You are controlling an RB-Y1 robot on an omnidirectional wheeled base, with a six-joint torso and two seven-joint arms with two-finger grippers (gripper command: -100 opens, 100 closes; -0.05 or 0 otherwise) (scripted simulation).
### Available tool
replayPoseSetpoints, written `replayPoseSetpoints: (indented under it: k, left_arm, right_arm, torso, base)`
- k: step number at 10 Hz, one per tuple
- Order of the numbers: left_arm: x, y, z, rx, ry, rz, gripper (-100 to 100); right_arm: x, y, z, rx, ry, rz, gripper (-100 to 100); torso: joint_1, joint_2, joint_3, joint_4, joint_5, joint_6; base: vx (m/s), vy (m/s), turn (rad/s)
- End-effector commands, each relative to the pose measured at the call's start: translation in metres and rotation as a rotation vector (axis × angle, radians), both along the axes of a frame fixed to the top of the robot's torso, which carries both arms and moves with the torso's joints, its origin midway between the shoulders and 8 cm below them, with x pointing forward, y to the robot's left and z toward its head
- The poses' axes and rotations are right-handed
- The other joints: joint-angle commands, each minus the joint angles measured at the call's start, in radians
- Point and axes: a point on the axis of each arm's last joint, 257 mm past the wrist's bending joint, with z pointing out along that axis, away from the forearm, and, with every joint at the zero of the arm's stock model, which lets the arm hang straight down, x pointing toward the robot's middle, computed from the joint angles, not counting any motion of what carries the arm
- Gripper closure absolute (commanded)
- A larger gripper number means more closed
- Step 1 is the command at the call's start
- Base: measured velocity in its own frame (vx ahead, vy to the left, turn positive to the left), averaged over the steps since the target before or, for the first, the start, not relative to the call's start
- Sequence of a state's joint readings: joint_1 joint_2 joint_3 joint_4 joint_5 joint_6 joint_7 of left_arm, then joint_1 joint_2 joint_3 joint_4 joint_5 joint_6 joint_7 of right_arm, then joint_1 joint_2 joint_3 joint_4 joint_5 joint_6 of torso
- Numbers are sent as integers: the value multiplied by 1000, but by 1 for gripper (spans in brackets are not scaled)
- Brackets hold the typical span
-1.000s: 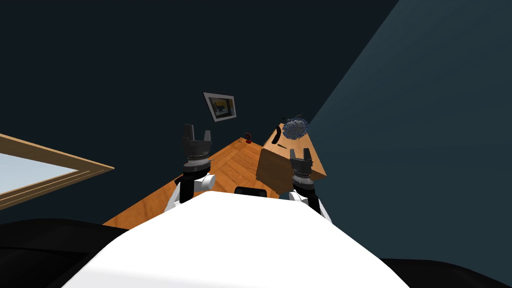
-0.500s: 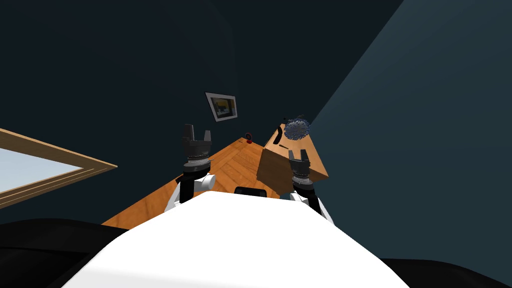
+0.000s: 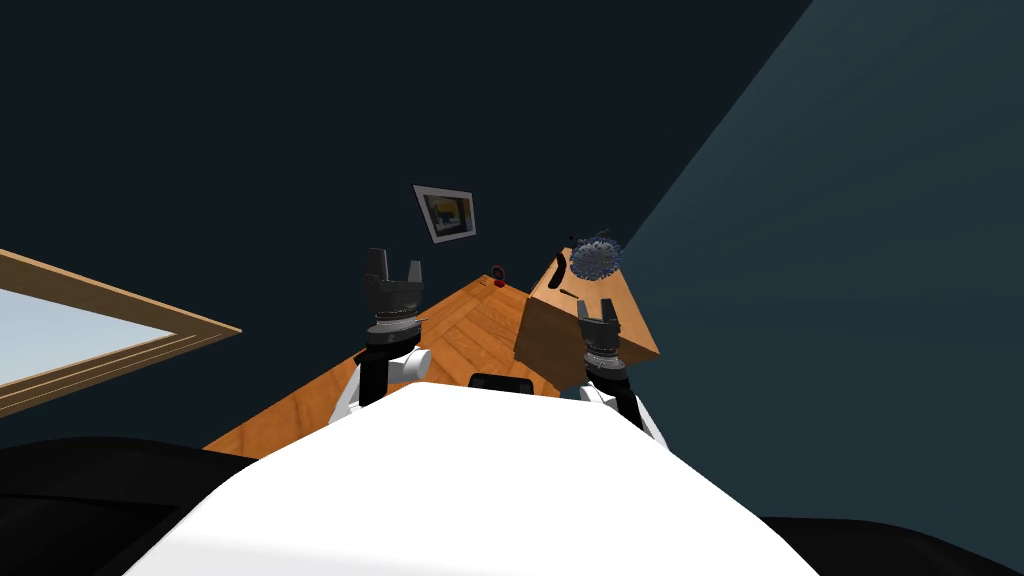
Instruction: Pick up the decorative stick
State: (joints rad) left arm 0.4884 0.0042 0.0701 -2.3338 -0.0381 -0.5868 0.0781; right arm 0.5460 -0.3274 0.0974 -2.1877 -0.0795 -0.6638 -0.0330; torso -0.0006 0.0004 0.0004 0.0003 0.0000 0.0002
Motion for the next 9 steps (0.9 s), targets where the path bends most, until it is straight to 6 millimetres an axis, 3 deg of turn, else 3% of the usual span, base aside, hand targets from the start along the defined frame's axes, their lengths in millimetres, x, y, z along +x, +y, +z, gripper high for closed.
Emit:
replayPoseSetpoints:
  k: [1,4,6,9]
  left_arm:
    - [0,0,0,0,0,0,0]
    - [0,0,0,0,0,0,0]
    - [0,0,0,0,0,0,0]
    - [0,0,0,0,0,0,0]
  right_arm:
    - [2,1,-10,-33,21,12,-100]
    - [4,2,-36,-107,78,40,-100]
    - [4,2,-36,-107,78,40,-100]
    - [4,2,-61,-178,133,65,-100]
  torso:
    - [0,0,0,0,0,0]
    - [3,1,1,0,1,0]
    - [4,0,0,0,1,0]
    - [7,5,2,1,1,0]
  base:
    - [-12,25,53]
    - [-26,65,102]
    - [8,53,-80]
    - [-90,115,-85]
